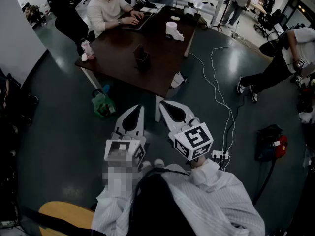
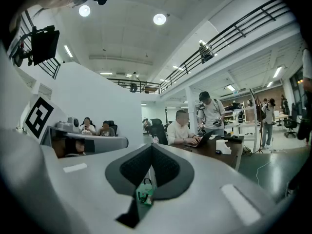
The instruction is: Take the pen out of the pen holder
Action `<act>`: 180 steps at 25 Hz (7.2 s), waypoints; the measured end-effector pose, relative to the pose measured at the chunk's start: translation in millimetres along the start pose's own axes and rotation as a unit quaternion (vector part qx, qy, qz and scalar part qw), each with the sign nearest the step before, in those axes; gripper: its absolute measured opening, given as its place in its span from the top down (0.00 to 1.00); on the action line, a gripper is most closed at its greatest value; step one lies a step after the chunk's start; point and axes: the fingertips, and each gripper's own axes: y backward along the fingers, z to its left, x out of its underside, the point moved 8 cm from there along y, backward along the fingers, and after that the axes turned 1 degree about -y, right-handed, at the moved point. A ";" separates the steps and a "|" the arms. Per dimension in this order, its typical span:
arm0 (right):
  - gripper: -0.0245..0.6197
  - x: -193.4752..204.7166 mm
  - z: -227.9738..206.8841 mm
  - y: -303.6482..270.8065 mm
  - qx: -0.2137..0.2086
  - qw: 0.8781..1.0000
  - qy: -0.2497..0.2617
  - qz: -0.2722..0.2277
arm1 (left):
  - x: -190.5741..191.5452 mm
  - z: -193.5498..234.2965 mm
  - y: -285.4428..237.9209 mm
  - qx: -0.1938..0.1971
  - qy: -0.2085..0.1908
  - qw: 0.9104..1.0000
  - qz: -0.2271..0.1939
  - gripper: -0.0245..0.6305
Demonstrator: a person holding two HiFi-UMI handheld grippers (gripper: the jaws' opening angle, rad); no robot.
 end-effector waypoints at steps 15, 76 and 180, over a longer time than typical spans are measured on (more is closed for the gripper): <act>0.96 0.7 -17.2 7.9 0.004 1.000 -0.013 -0.013 | 1.2 -13.6 -16.6 -0.002 -0.004 1.000 -0.002 0.96; 0.96 32.6 -385.6 -403.9 -0.345 0.918 -0.009 0.196 | 45.1 147.9 -413.2 -0.407 0.126 0.904 0.014 0.96; 0.89 -59.8 -353.4 -373.5 -0.410 0.910 -0.009 0.057 | -31.0 114.2 -399.4 -0.416 0.048 0.906 -0.058 0.96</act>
